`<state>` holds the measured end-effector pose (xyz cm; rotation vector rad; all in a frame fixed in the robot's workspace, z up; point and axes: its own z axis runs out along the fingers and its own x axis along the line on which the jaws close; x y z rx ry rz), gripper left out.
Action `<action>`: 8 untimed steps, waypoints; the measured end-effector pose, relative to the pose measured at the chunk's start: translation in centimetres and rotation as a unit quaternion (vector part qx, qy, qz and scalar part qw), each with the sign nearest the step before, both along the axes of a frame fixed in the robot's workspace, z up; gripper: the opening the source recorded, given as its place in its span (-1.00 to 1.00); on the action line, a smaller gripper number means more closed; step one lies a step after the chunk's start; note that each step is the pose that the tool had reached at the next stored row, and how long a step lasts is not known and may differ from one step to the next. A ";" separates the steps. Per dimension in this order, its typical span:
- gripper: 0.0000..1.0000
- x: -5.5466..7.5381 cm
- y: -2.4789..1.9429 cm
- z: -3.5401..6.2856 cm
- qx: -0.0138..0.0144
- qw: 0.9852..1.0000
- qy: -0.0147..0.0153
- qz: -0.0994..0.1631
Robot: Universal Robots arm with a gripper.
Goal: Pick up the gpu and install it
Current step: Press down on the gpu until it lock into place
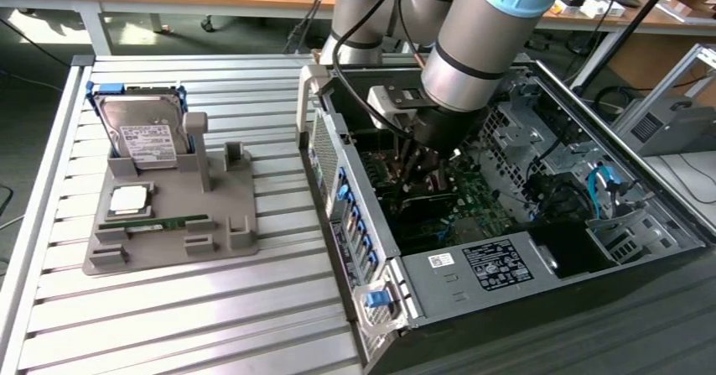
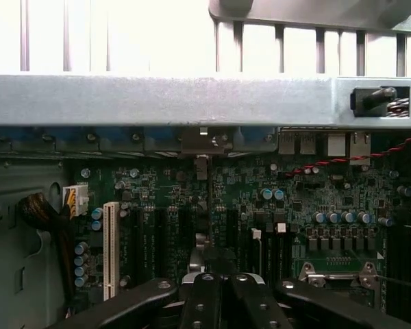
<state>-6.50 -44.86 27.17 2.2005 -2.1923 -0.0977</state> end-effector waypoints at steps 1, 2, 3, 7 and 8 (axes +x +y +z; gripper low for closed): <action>-0.79 0.0 0.00 -0.01 0.000 1.000 0.000 0.000; -0.79 0.0 0.01 -0.05 0.001 1.000 0.000 0.000; -0.79 0.0 0.00 -0.07 0.002 1.000 0.000 0.000; -0.79 0.0 -0.01 -0.10 0.004 1.000 0.000 0.000; -0.79 0.0 -0.03 -0.09 0.005 1.000 0.000 0.000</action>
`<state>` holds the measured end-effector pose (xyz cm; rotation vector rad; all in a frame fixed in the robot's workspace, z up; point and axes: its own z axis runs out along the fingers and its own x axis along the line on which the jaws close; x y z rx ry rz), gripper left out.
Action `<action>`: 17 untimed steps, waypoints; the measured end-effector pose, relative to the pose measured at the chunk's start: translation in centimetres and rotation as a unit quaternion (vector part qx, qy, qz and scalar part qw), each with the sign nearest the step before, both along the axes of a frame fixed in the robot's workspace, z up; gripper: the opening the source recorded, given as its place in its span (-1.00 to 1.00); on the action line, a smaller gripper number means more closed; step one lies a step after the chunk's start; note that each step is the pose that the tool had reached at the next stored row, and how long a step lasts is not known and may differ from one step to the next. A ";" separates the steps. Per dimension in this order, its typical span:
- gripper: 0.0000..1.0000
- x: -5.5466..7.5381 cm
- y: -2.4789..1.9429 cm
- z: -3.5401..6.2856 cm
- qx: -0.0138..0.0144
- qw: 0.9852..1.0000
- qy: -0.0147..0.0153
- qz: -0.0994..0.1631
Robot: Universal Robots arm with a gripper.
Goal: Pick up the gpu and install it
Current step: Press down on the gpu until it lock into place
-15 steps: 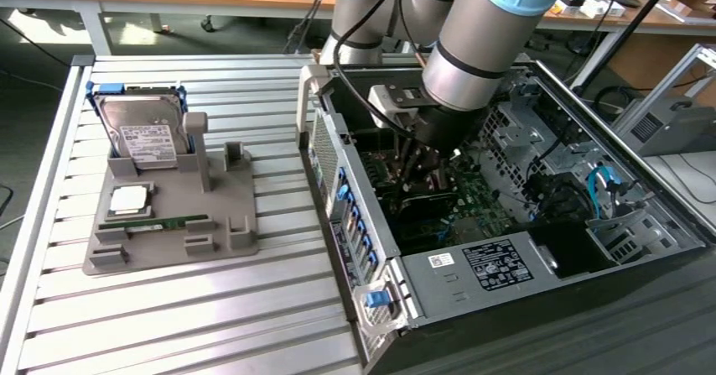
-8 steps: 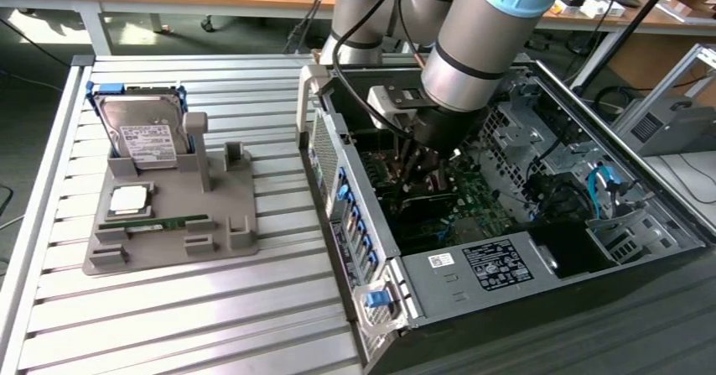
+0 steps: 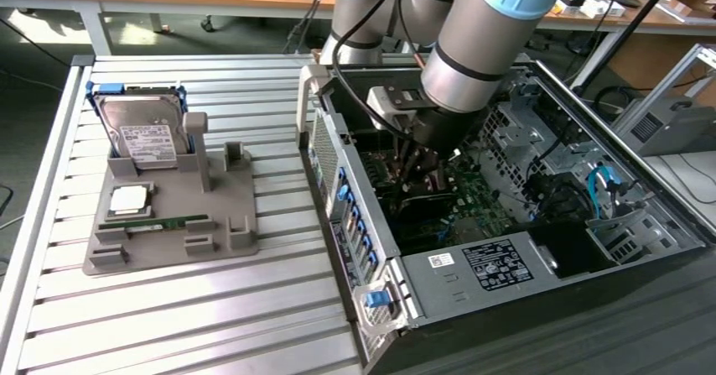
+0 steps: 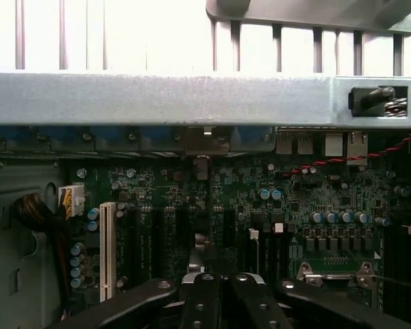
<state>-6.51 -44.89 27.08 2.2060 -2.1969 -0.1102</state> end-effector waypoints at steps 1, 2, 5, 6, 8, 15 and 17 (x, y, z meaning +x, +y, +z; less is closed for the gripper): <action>-0.79 0.0 0.00 -0.01 0.003 1.000 0.000 0.000; -0.79 0.0 0.01 -0.02 0.005 1.000 0.000 0.000; -0.79 -0.1 -0.03 0.05 0.021 1.000 -0.001 0.000; -0.79 -0.2 -0.05 0.06 0.026 1.000 -0.001 0.000; -0.79 -0.2 -0.08 -0.01 0.039 0.999 -0.001 0.000; -0.79 -0.5 -0.28 0.15 0.067 0.998 -0.001 0.000; -0.79 -0.7 -0.34 0.14 0.073 0.997 -0.001 0.000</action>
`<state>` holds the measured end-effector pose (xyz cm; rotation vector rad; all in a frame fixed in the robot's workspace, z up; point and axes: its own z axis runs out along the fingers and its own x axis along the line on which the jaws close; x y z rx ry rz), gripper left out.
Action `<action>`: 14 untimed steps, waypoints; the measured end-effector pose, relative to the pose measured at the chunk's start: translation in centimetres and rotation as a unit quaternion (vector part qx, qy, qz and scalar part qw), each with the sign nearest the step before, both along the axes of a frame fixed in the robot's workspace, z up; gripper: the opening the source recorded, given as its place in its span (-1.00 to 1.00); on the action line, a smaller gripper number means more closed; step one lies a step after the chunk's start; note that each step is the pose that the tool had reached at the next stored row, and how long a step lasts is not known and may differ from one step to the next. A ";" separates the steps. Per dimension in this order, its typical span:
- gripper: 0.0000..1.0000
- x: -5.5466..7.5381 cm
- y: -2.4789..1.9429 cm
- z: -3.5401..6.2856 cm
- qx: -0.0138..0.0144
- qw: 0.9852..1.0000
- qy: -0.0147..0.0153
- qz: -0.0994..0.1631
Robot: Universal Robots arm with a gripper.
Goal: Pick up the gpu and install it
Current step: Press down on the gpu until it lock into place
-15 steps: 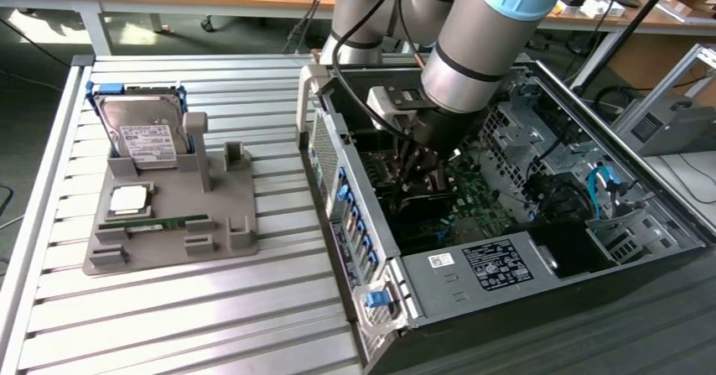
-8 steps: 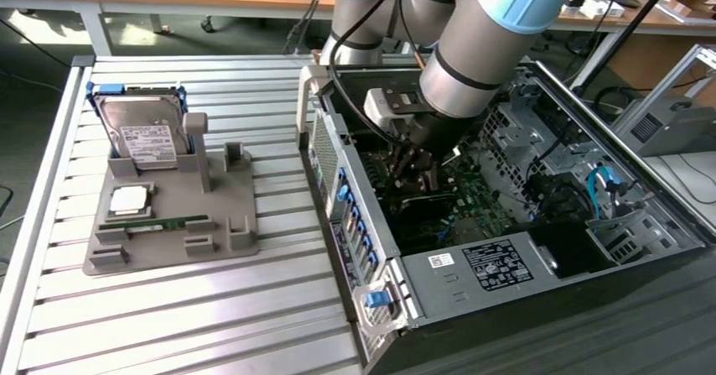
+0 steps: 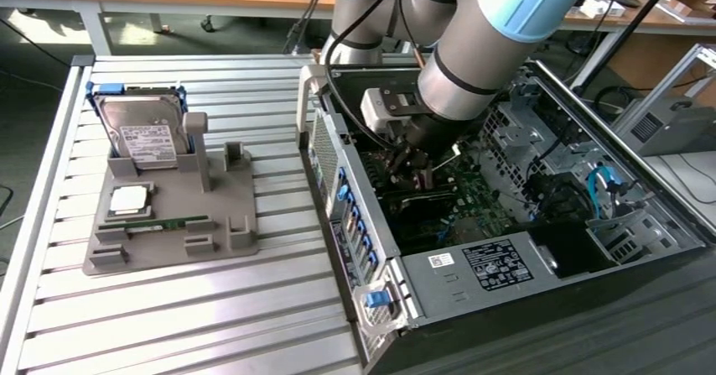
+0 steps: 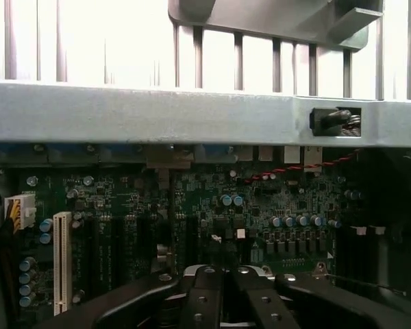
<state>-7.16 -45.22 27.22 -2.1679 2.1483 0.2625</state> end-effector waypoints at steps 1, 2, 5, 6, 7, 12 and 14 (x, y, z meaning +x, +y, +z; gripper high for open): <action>-0.79 0.0 0.00 -0.01 0.000 1.000 0.000 0.000; -0.79 0.0 0.01 -0.01 -0.001 1.000 0.000 0.000; -0.79 0.0 0.02 -0.01 -0.033 0.999 0.000 0.000; -0.79 0.1 0.02 -0.02 -0.034 0.999 0.000 0.000; -0.79 0.1 0.02 -0.01 -0.034 0.999 0.000 0.000; -0.79 -0.1 0.03 -0.03 -0.034 0.999 0.000 0.000; -0.79 -0.4 0.03 -0.05 -0.034 0.999 0.000 0.000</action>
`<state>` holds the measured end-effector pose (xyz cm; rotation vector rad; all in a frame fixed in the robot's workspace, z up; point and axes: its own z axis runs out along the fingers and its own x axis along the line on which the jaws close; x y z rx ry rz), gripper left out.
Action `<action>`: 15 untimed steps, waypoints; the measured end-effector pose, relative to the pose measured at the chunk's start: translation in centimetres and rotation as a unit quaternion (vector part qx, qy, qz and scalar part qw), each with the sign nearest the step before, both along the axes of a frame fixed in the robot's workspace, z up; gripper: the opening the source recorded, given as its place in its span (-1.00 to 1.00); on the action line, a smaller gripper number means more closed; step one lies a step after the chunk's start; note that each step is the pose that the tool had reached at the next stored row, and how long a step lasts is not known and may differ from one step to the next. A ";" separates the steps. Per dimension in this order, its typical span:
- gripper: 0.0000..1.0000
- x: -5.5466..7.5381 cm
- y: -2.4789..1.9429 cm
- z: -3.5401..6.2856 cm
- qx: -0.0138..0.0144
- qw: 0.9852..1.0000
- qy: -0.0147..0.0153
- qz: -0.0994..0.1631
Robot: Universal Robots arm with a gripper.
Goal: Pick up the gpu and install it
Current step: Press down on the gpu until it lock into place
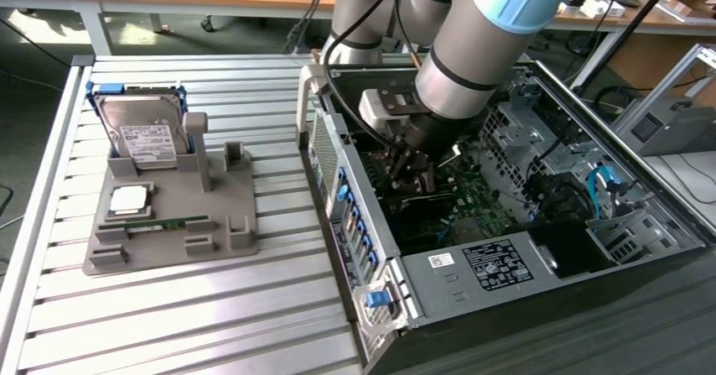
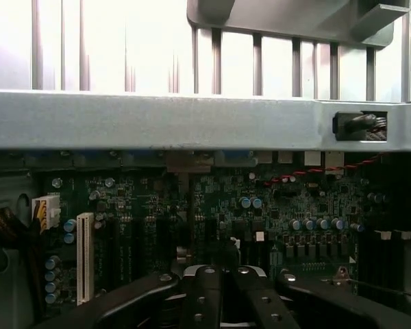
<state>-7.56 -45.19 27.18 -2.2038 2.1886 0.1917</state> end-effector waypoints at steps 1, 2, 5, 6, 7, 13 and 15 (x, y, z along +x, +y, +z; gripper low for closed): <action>-0.79 -0.1 0.00 -0.02 0.000 1.000 0.000 0.000; -0.79 -0.3 -0.01 -0.08 0.000 1.000 0.000 0.000; -0.79 -0.5 -0.02 -0.19 0.000 1.000 0.000 0.000; -0.79 -0.6 -0.03 -0.22 0.000 1.000 0.000 0.000; -0.79 -0.7 -0.04 -0.23 0.000 1.000 0.000 0.000; -0.79 -0.8 -0.20 -0.25 -0.001 1.000 0.000 0.000; -0.79 -0.8 -0.20 -0.24 -0.008 1.000 0.000 0.000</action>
